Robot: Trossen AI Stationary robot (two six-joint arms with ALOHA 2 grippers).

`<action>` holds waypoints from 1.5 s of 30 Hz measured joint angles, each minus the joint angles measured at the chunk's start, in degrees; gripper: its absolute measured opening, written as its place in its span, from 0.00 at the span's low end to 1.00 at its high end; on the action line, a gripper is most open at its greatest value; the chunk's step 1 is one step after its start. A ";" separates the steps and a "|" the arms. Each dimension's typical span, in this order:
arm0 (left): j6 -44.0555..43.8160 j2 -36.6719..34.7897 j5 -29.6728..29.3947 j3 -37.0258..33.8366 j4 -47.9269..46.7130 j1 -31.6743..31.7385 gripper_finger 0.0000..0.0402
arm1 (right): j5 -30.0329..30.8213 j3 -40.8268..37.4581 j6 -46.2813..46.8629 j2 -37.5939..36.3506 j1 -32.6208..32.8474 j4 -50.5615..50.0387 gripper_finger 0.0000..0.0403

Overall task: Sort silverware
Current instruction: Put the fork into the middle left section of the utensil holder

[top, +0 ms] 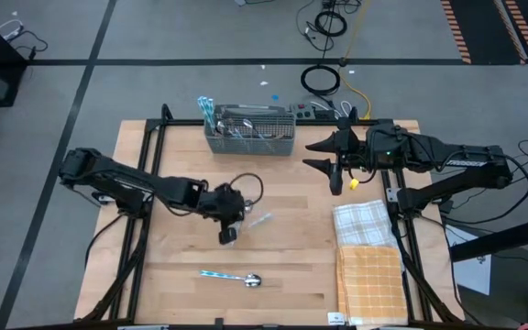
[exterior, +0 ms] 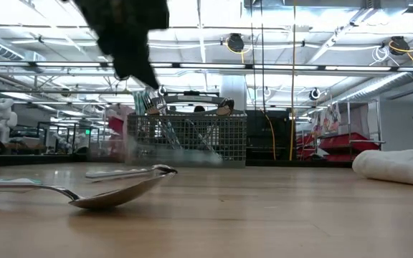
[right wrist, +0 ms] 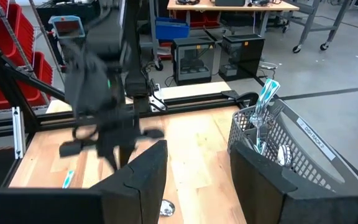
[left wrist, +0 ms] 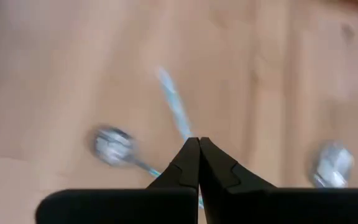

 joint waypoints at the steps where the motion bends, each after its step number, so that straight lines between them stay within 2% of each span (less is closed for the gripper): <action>1: 0.83 -0.87 -3.16 1.02 -1.11 0.13 0.00 | 0.00 0.00 -0.02 0.00 0.00 -0.09 0.41; 4: 4.73 -3.02 -11.57 4.67 -7.91 1.05 0.00 | 0.00 0.00 -0.04 0.00 0.00 -0.11 0.41; 6: 6.11 -3.86 -13.84 6.71 -10.97 2.30 0.00 | -0.29 0.00 -0.06 0.00 -0.01 -0.27 0.41; 9: 5.81 -4.57 -8.55 7.78 -11.00 4.41 0.00 | -2.02 0.00 0.20 0.00 -0.02 -1.95 0.41; 11: 5.81 -4.53 -4.28 7.95 -11.18 4.92 0.00 | -3.23 0.02 0.29 0.49 0.01 -6.55 0.41; 13: 5.59 -4.51 -3.01 7.95 -11.77 4.86 0.01 | -4.39 0.04 0.82 2.63 0.45 -13.03 0.41; 15: 3.77 -5.06 -2.94 7.95 -11.74 4.90 0.03 | -6.97 0.04 0.85 6.57 1.26 -17.37 0.42; 17: 2.32 -6.29 -2.95 8.27 -12.09 4.95 0.03 | -9.43 -0.03 0.41 11.61 2.62 -17.18 0.43; 21: 0.27 -10.31 -3.64 10.91 -15.78 4.93 0.04 | -14.72 0.06 -2.14 21.00 4.66 -9.27 0.44; 27: -4.21 -17.50 -8.59 15.57 -24.15 4.97 0.04 | -21.80 0.26 -4.69 32.92 5.75 -2.05 0.43; 34: -6.21 -24.70 -12.30 16.34 -25.43 4.93 0.04 | -22.47 10.03 -11.65 43.62 5.94 -7.42 0.43; 45: -7.66 -30.48 -12.44 16.34 -25.50 4.93 0.04 | -22.21 29.72 -18.56 58.93 5.97 -17.41 0.43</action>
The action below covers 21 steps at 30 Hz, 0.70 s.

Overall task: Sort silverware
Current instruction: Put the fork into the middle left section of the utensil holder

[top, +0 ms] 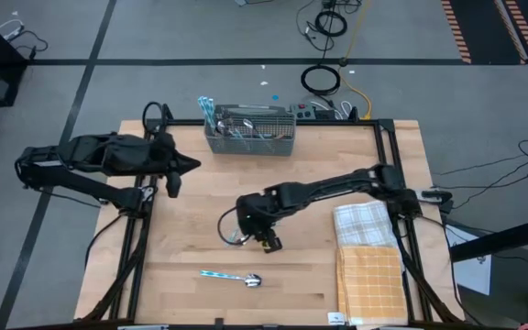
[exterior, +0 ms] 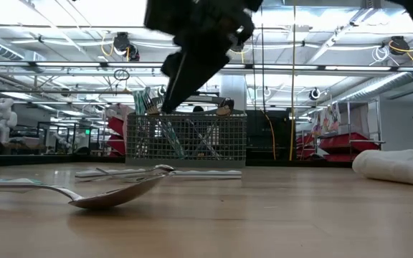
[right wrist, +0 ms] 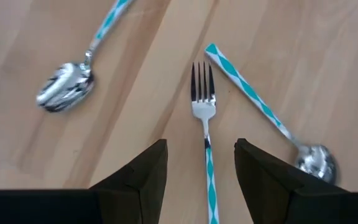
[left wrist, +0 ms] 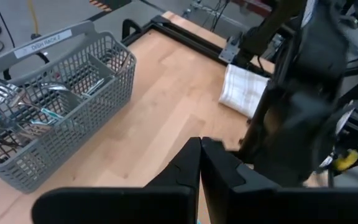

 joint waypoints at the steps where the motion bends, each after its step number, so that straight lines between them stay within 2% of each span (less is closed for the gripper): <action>1: 0.00 -0.34 -0.02 0.00 0.01 0.00 0.04 | 0.02 1.44 -0.05 1.54 0.02 -0.71 0.43; 8: 0.02 -2.30 0.00 0.00 -0.14 0.00 0.04 | 1.79 8.68 -1.55 9.31 0.79 -5.78 0.43; 15: 0.00 -3.16 0.00 0.00 -3.28 0.00 0.04 | 3.40 9.23 -2.10 13.42 1.16 -5.84 0.43; 19: 0.00 -3.23 0.00 -0.02 -3.33 0.00 0.04 | 7.96 9.42 -0.87 15.25 1.18 -5.43 0.43; 21: 0.02 -3.23 0.00 -0.02 -3.35 0.00 0.04 | 8.29 9.52 -0.42 15.77 1.08 -5.47 0.40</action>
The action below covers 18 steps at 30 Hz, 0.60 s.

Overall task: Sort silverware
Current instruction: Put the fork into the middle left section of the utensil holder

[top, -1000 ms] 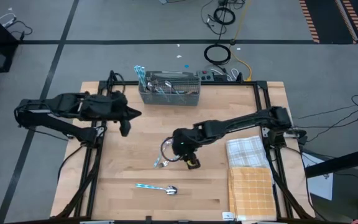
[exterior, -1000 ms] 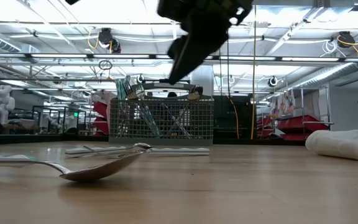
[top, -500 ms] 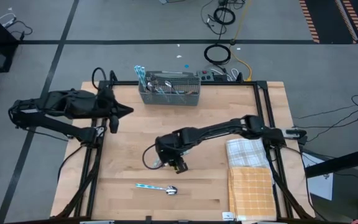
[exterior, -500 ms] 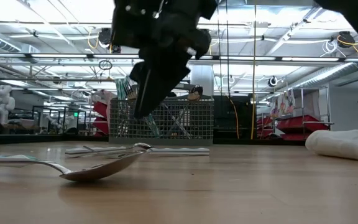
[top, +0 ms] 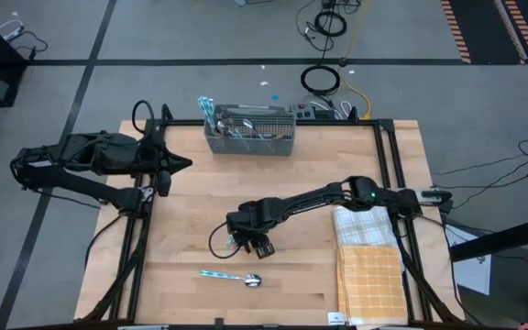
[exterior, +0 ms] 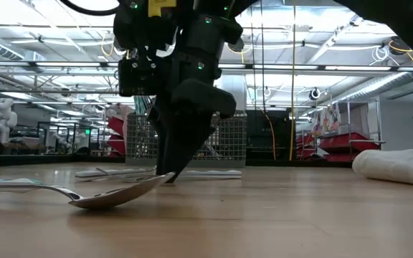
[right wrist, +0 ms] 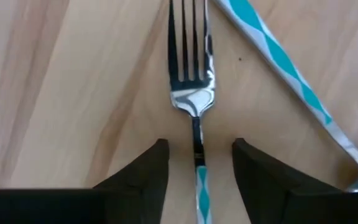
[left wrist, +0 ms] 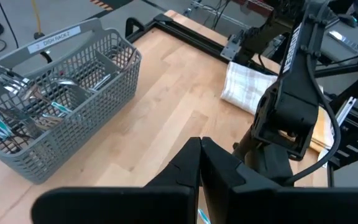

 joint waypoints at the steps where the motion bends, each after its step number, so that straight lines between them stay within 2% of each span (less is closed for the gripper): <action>1: 0.00 0.00 0.02 0.00 -0.12 0.00 0.04 | 0.11 0.02 0.01 0.10 -0.04 0.02 0.38; 4: -0.01 0.00 0.02 0.00 -1.58 0.00 0.04 | 0.04 0.00 -0.46 0.65 -0.02 0.10 0.26; 8: -0.02 -0.02 0.02 -0.02 -3.04 0.00 0.04 | 0.13 -0.06 -0.44 0.77 0.02 0.28 0.05; 18: 0.39 -0.02 0.02 -0.02 -2.95 0.00 0.04 | -0.72 -0.44 2.94 -1.50 0.15 -0.59 0.00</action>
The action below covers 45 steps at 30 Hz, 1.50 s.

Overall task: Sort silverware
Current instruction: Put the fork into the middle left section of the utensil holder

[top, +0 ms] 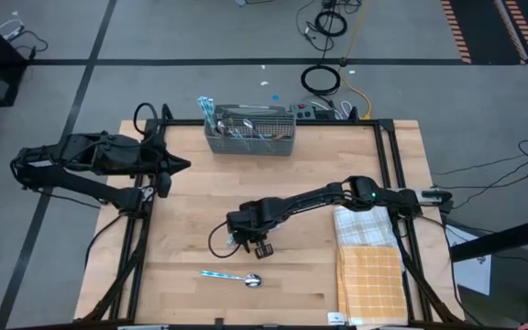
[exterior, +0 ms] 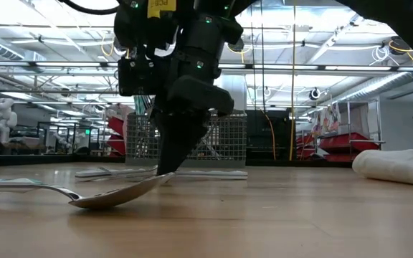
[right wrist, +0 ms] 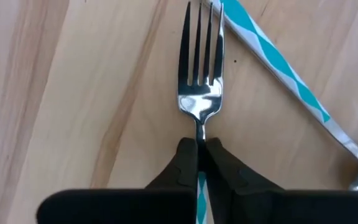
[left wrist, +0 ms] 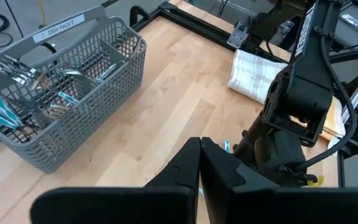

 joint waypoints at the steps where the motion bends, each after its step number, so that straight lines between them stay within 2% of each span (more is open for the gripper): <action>1: 0.00 0.00 0.00 0.00 0.00 0.00 0.04 | 0.11 -0.13 0.12 -0.73 0.12 0.24 0.00; 7: 0.00 -0.03 0.00 0.00 0.00 0.00 0.04 | 0.34 -0.06 1.86 -8.05 -0.55 4.26 0.00; 10: 0.00 -0.29 -0.08 0.00 -0.02 0.00 0.04 | 1.47 -0.09 2.85 -10.93 -1.56 9.58 0.00; 15: -0.24 -1.50 -1.23 -0.02 -0.04 0.00 0.04 | 11.96 0.11 1.21 -17.11 -5.02 19.40 0.00; 17: -0.26 -2.24 -1.67 -0.02 -0.07 0.00 0.04 | 13.83 0.15 1.32 -18.55 -8.03 22.41 0.00; 22: -0.30 -4.12 -2.81 -0.02 -0.11 0.00 0.04 | 13.59 -0.09 3.35 -19.01 -15.37 34.13 0.00; 29: -0.30 -6.26 -3.55 -0.02 -0.75 0.00 0.04 | 13.12 -1.20 2.45 -19.28 -21.37 51.96 0.00; 34: -0.28 -7.09 -5.30 -0.02 -3.57 0.00 0.04 | 8.82 -8.03 6.87 -19.27 -25.05 64.78 0.00; 41: 1.34 -7.28 -5.82 -0.02 -4.22 -0.01 0.04 | 8.22 -21.94 12.65 -19.26 -27.81 85.03 0.00; 45: 1.86 -7.28 -7.25 -0.02 -4.22 0.00 0.04 | 8.36 -28.93 16.80 -19.14 -30.18 92.01 0.00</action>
